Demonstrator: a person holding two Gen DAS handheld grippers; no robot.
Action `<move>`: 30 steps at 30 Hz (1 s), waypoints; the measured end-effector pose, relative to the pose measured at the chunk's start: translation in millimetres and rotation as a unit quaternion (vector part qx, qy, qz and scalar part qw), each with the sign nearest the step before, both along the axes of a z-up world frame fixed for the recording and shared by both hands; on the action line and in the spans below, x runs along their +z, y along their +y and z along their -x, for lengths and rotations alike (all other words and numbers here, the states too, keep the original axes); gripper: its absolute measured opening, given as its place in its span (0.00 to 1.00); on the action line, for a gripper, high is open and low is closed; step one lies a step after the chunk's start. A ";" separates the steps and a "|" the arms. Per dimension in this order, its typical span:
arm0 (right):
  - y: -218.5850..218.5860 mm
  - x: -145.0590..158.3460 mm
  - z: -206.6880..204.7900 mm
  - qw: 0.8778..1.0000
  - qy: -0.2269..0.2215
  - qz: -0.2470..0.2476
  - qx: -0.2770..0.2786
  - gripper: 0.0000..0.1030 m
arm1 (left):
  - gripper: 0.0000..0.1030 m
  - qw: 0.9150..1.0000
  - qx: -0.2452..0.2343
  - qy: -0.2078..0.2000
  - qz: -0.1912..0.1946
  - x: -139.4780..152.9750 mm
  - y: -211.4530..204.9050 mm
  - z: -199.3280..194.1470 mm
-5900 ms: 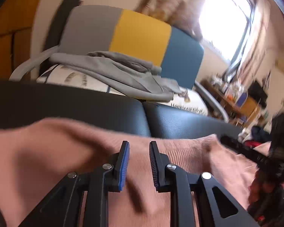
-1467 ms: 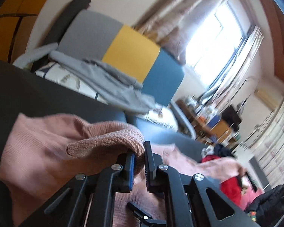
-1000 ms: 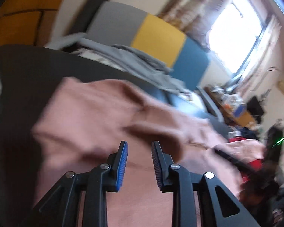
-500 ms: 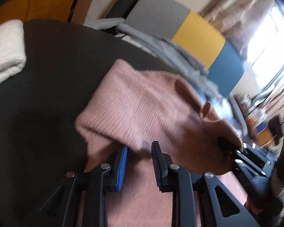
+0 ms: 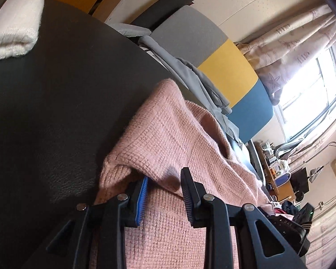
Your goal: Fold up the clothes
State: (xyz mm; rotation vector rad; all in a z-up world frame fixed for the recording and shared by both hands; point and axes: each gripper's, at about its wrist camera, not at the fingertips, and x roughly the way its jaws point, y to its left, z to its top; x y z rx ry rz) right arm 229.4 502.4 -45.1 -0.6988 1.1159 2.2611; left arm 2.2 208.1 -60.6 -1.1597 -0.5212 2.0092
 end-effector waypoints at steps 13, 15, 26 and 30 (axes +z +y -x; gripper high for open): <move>0.5 -8.9 6.1 0.999 0.011 -0.031 -0.001 0.06 | 0.27 0.999 0.028 0.008 0.033 11.5 -12.8 -12.3; 3.0 -9.3 3.3 0.999 0.022 -0.024 0.000 0.07 | 0.27 0.998 0.028 0.037 0.033 25.6 -12.0 -27.6; 6.6 18.6 10.1 0.998 0.020 -0.053 0.009 0.45 | 0.29 0.995 -0.017 0.068 0.073 23.0 52.0 15.0; 14.9 23.8 28.3 0.997 -0.026 -0.065 0.034 0.06 | 0.24 0.998 -0.010 0.046 0.048 11.9 45.5 26.8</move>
